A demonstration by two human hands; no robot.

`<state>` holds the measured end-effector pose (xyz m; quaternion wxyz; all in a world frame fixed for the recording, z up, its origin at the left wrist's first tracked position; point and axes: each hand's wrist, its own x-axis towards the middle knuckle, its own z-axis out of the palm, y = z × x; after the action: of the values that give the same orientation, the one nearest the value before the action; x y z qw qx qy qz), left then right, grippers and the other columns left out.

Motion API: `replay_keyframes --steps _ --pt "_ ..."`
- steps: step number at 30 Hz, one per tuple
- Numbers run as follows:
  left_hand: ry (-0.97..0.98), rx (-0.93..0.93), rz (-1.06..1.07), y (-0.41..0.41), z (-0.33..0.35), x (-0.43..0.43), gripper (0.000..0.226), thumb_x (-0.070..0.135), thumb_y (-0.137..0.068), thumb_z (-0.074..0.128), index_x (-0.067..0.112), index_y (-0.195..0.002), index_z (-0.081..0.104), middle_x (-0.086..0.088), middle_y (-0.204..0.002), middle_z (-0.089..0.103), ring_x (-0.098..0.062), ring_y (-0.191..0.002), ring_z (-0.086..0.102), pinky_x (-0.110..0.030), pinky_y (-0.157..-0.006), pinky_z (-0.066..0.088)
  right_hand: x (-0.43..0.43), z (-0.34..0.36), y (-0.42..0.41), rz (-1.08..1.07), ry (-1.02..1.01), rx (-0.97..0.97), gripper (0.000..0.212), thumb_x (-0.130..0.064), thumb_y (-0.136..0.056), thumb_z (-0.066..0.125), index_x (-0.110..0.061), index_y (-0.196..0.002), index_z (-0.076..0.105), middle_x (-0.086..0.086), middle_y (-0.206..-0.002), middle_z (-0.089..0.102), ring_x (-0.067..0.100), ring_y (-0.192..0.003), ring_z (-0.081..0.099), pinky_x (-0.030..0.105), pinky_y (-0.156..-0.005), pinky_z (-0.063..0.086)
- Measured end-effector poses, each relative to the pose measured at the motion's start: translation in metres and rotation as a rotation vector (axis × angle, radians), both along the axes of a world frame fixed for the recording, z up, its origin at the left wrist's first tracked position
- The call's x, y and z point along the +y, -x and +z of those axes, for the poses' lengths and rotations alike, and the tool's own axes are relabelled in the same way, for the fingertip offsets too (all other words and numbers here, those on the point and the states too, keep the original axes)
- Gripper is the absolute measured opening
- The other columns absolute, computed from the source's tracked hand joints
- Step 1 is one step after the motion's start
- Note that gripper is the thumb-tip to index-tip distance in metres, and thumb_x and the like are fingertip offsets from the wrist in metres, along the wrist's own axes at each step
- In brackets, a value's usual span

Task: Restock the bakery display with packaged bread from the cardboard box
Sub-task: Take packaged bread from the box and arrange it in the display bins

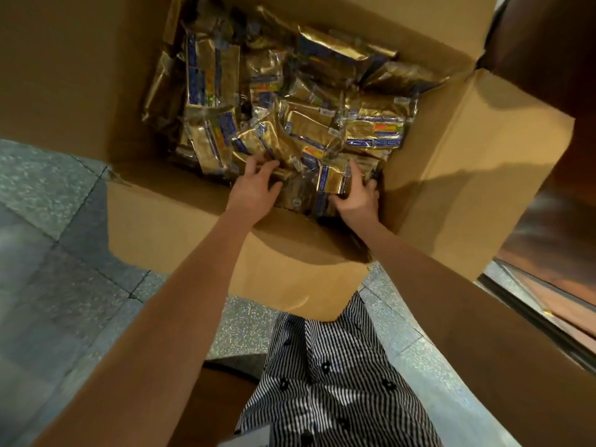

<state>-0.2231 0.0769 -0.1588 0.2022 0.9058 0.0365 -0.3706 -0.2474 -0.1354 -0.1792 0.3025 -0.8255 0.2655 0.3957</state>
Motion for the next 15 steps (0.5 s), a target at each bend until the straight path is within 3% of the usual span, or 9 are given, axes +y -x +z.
replay_keyframes --steps 4,7,10,12,14,15 --pt "0.006 -0.042 0.123 -0.003 0.005 0.0 0.041 0.039 -0.101 0.049 0.01 -0.128 0.058 -0.01 -0.137 0.038 -0.028 -0.108 0.058 -0.038 -0.097 0.044 0.0 -0.001 0.0 -0.121 -0.002 -0.086 0.062 -0.017 -0.089 0.071 -0.027 -0.141 0.039 0.016 -0.141 0.033 0.034 -0.125 0.045 0.036 -0.101 0.039" --pt "0.006 -0.085 0.255 0.002 0.019 0.0 0.039 0.043 -0.102 0.047 0.008 -0.112 0.061 -0.01 -0.131 0.042 -0.026 -0.101 0.058 -0.037 -0.093 0.045 -0.002 0.01 0.004 -0.155 -0.089 -0.144 0.053 -0.01 -0.09 0.069 -0.019 -0.135 0.043 0.013 -0.143 0.04 0.027 -0.123 0.05 0.023 -0.088 0.038" --pt "0.043 -0.134 0.44 0.011 0.036 0.001 0.028 0.034 -0.099 0.055 0.007 -0.104 0.063 -0.008 -0.132 0.044 -0.017 -0.105 0.053 -0.027 -0.094 0.041 -0.001 0.034 0.006 -0.137 -0.144 -0.266 0.062 -0.01 -0.09 0.069 -0.019 -0.144 0.04 0.004 -0.14 0.053 0.021 -0.123 0.055 0.029 -0.101 0.044" --pt "0.137 -0.157 0.574 0.021 0.048 0.002 0.013 0.017 -0.094 0.062 0.009 -0.103 0.064 -0.005 -0.125 0.045 -0.017 -0.105 0.055 -0.026 -0.096 0.043 0.0 0.055 0.006 -0.149 -0.16 -0.344 0.073 -0.014 -0.089 0.071 -0.022 -0.15 0.031 0.0 -0.125 0.063 0.019 -0.095 0.067 0.029 -0.085 0.054" --pt "0.226 -0.187 0.712 0.031 0.065 0.002 0.018 0.006 -0.089 0.062 0.01 -0.107 0.064 -0.003 -0.121 0.044 -0.018 -0.101 0.055 -0.029 -0.097 0.047 0.001 0.078 0.007 -0.187 -0.173 -0.39 0.083 -0.017 -0.089 0.072 -0.025 -0.154 0.021 -0.007 -0.092 0.065 0.015 -0.068 0.064 0.029 -0.063 0.053" --pt "0.259 -0.202 0.791 0.035 0.076 0.001 0.021 0.005 -0.088 0.062 0.012 -0.108 0.063 -0.003 -0.12 0.043 -0.017 -0.099 0.055 -0.03 -0.093 0.049 0.001 0.091 0.007 -0.224 -0.191 -0.406 0.086 -0.017 -0.089 0.071 -0.027 -0.155 0.017 -0.012 -0.084 0.061 0.01 -0.064 0.062 0.028 -0.062 0.052"
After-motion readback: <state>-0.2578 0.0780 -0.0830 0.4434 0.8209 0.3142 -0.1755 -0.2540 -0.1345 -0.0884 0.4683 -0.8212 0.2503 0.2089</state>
